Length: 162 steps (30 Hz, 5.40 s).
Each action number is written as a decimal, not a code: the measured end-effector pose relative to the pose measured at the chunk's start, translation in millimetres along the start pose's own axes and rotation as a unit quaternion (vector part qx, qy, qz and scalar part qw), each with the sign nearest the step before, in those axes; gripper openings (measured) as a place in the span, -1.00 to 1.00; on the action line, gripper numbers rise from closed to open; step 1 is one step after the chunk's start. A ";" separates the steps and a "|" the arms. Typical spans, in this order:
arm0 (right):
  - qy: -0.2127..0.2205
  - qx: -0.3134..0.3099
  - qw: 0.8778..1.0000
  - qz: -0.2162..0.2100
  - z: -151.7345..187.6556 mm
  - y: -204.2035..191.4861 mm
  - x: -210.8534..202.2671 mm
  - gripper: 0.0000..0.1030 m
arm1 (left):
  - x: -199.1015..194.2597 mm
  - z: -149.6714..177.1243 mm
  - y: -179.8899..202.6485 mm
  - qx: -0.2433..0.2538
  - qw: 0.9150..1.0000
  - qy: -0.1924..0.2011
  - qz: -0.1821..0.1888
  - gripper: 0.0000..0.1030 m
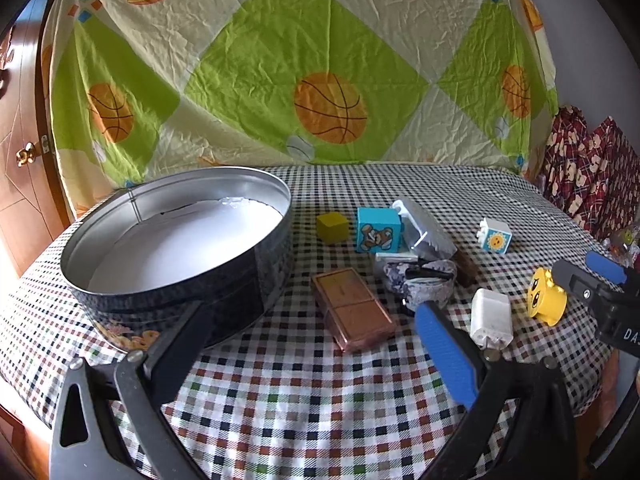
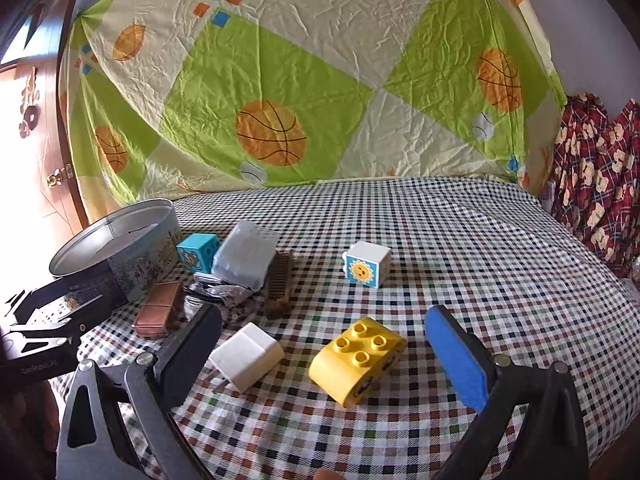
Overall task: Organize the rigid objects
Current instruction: 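Close left tool on chocolate bar while right tool grasps yellow Duplo brick, then lift and carry chocolate bar and Duplo brick toward the round silver tin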
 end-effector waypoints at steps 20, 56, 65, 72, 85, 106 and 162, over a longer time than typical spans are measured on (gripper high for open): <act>-0.087 0.005 0.995 0.049 22.6 28.9 42.1 0.84 | 61.1 13.1 29.7 0.021 0.992 -0.118 0.049 0.54; -0.066 -0.015 0.996 0.052 24.9 21.3 43.4 0.31 | 50.6 7.4 32.9 0.021 0.994 -0.067 0.078 0.01; -0.068 -0.020 0.996 0.050 25.7 20.2 43.6 0.31 | 69.1 18.2 42.7 0.046 0.986 -0.142 0.071 0.24; -0.070 -0.025 0.996 0.051 26.0 18.6 44.7 0.31 | 76.5 15.1 40.8 0.039 0.986 -0.141 0.077 -0.11; -0.043 -0.020 0.998 0.048 21.0 19.2 37.2 0.31 | 62.8 5.4 32.0 0.011 0.993 -0.088 0.084 -0.12; 0.036 -0.010 0.999 0.018 9.6 16.7 13.4 0.31 | 30.0 -14.2 20.3 0.012 0.999 0.022 0.027 -0.12; 0.148 -0.071 0.986 -0.014 -11.9 -63.4 -9.6 0.31 | -12.1 -17.8 -20.6 -0.016 0.991 0.127 -0.030 -0.12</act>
Point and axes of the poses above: each gripper's, at about its wrist camera, not at the fingertips, and x roughly the way its jaws point, y to its right, z to its underside, the point moved 10 cm from there along x, roughly the way its jaws point, and after that the axes turned 9 degrees about x, right-handed, at the moved point
